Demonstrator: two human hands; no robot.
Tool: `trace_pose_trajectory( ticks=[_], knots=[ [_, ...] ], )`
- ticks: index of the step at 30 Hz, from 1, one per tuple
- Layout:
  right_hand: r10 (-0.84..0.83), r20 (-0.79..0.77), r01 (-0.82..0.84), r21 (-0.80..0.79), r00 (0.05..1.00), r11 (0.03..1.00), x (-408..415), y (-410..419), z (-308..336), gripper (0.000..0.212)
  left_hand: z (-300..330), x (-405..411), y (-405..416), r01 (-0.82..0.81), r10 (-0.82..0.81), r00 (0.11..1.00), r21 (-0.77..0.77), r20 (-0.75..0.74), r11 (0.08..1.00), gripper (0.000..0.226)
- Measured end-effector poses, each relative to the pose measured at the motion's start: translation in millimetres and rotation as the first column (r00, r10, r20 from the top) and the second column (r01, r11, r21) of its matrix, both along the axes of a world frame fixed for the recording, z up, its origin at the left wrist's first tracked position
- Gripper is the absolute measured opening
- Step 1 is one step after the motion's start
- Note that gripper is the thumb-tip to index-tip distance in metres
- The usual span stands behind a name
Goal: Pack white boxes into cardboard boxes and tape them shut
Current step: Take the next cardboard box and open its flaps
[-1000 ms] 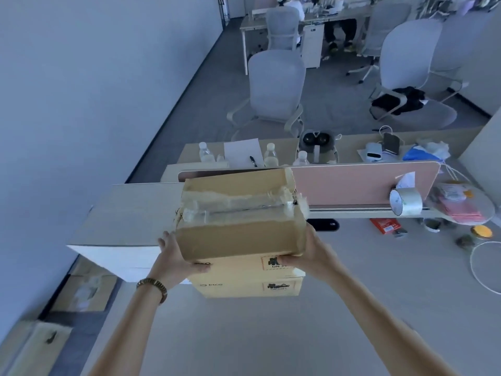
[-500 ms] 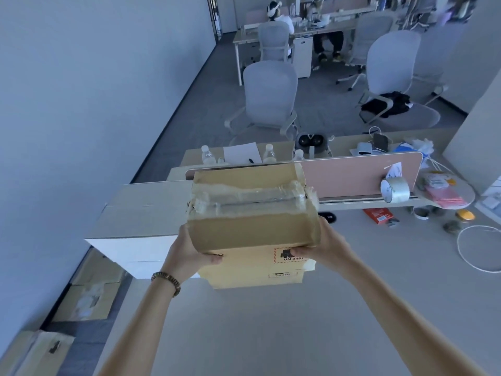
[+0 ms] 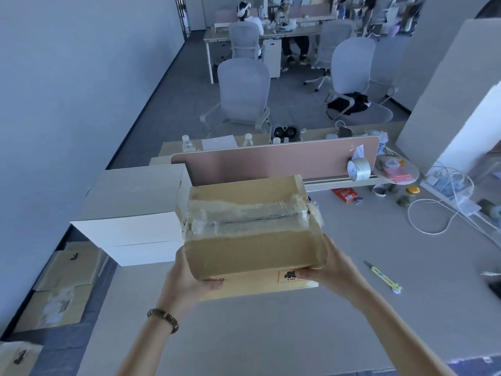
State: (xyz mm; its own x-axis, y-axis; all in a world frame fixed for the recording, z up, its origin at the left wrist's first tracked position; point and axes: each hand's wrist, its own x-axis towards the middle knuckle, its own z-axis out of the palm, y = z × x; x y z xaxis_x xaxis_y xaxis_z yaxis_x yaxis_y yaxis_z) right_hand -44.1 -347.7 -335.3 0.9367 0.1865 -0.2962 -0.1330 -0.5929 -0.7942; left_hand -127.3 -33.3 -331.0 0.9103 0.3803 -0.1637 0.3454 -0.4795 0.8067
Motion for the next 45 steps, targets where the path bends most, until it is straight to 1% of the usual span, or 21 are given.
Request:
trace_pose_trajectory(
  ticks=[2,5,8,19,26,32,33,36,37,39,42,45],
  knots=[
    [-0.003,-0.013,0.003,0.006,1.000,1.000,-12.6,-6.8,-2.2,0.080,-1.7,-9.7,-4.9,0.011,-0.011,1.000,0.015,0.006,1.000,0.098],
    [-0.017,-0.025,0.017,0.006,1.000,1.000,-31.9,-16.7,-7.8,0.089,-5.2,-24.7,-13.2,0.023,-0.024,1.000,0.021,0.018,1.000,0.097],
    [-0.028,-0.018,0.028,-0.005,0.999,1.000,-52.0,-24.6,-12.5,0.093,-10.6,-39.1,-22.1,0.025,-0.025,1.000,0.034,0.016,0.999,0.098],
    [-0.036,-0.029,0.037,0.004,0.999,0.999,-96.5,-42.2,-40.1,0.090,-35.4,-84.1,-43.9,0.000,0.000,1.000,0.049,-0.006,0.999,0.107],
    [-0.004,-0.098,0.002,-0.014,0.995,1.000,-103.4,-43.9,-61.0,0.092,-59.0,-101.4,-45.7,-0.014,0.017,0.996,0.032,-0.089,0.999,0.109],
    [0.031,-0.190,-0.035,-0.016,0.981,0.999,-102.2,-40.0,-83.3,0.094,-79.4,-102.2,-48.6,0.002,-0.007,0.986,-0.030,-0.169,1.000,0.106],
    [0.038,-0.208,-0.041,-0.011,0.977,0.999,-102.8,-39.4,-87.7,0.097,-83.2,-102.0,-48.5,0.006,-0.012,0.983,-0.036,-0.184,0.999,0.107],
    [0.042,-0.226,-0.042,0.005,0.973,0.999,-103.6,-38.9,-106.3,0.116,-97.4,-101.4,-47.1,0.002,-0.014,0.976,-0.053,-0.217,0.999,0.113],
    [0.048,-0.231,-0.048,0.007,0.972,0.999,-103.3,-37.7,-111.6,0.118,-101.4,-101.3,-47.2,0.000,-0.014,0.973,-0.063,-0.231,0.998,0.114],
    [0.060,-0.249,-0.060,0.008,0.967,0.998,-104.0,-33.4,-119.0,0.113,-112.5,-100.5,-47.4,0.000,-0.016,0.967,-0.064,-0.253,0.998,0.113],
    [0.049,-0.270,-0.051,0.000,0.962,0.999,-102.3,-29.7,-128.8,0.094,-129.7,-97.3,-45.5,0.012,-0.018,0.962,-0.026,-0.274,1.000,0.111],
    [0.045,-0.273,-0.049,-0.009,0.961,0.999,-97.4,-29.5,-130.9,0.089,-141.1,-93.2,-39.1,0.038,-0.048,0.953,-0.037,-0.300,0.999,0.114]
  ],
)
